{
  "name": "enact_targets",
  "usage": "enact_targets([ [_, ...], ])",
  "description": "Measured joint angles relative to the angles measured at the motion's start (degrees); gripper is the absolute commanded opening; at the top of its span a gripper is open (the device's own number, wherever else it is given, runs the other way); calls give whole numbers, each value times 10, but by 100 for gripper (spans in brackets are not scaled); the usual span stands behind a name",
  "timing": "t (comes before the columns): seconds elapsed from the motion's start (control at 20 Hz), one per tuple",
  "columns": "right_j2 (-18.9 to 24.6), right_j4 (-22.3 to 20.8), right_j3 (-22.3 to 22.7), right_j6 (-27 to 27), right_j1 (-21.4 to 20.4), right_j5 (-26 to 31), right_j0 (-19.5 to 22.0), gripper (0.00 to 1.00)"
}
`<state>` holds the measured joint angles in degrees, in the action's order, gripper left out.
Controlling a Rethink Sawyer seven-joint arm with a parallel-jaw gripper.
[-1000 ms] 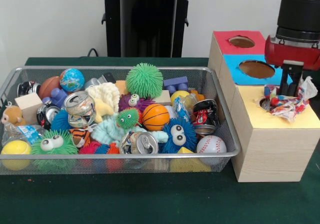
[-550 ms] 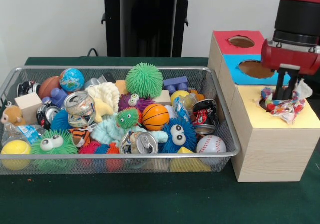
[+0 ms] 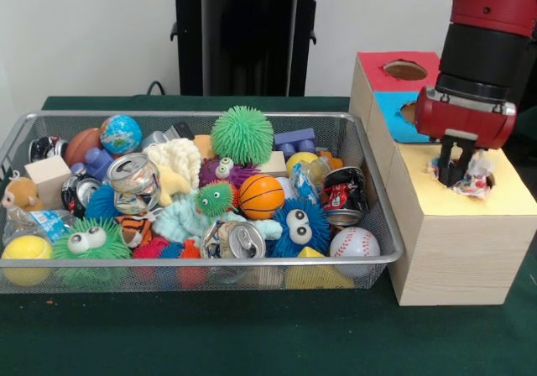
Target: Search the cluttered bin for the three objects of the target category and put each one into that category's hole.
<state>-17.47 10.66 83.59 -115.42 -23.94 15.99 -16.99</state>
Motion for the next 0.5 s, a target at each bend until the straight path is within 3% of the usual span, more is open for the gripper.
enact_targets([
  [0.5,-4,-1,-20,0,26,-14,0,0],
])
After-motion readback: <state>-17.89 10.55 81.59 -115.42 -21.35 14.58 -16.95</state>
